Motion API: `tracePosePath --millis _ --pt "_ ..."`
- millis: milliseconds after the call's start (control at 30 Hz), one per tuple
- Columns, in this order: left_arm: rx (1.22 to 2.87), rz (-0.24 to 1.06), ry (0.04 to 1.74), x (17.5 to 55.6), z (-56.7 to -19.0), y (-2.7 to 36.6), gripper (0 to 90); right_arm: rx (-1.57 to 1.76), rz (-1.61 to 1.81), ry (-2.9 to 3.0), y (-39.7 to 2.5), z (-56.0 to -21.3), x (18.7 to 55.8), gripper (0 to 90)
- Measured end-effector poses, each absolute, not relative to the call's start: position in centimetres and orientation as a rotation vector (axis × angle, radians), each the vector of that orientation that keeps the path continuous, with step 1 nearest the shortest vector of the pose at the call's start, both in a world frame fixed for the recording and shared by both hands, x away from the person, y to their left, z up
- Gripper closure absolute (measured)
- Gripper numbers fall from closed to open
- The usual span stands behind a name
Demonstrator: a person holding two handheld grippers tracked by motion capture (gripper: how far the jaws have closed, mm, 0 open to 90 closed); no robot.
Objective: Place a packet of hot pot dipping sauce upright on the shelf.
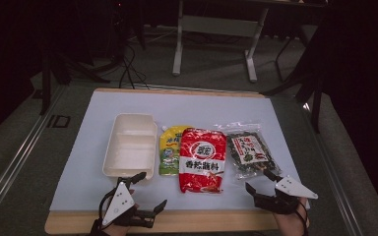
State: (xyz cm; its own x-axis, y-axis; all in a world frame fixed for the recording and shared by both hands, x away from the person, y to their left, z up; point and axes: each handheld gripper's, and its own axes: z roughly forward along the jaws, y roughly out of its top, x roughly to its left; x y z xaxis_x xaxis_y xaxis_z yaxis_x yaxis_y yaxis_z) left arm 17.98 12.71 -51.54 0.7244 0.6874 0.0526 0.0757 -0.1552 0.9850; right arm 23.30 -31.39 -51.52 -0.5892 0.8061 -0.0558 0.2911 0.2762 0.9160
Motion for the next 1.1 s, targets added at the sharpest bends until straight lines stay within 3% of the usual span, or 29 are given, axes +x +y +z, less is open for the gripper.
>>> tracePosePath --millis 300,500,833,1100 --pt "1.669 0.6 0.627 18.0 -51.6 12.3 2.6 0.86 1.286 2.087 -30.8 -51.9 23.6 18.8" --pt "1.671 0.613 0.627 17.9 -51.7 12.2 2.6 0.786 1.349 2.103 -30.5 -51.6 23.4 13.5" --pt "1.679 0.589 0.609 17.9 -52.0 12.1 2.6 0.783 1.383 2.095 -28.4 -48.6 22.2 13.6" --pt "1.697 0.585 0.601 17.9 -52.0 11.8 2.6 0.709 1.36 2.122 -26.9 -46.1 23.4 10.4"
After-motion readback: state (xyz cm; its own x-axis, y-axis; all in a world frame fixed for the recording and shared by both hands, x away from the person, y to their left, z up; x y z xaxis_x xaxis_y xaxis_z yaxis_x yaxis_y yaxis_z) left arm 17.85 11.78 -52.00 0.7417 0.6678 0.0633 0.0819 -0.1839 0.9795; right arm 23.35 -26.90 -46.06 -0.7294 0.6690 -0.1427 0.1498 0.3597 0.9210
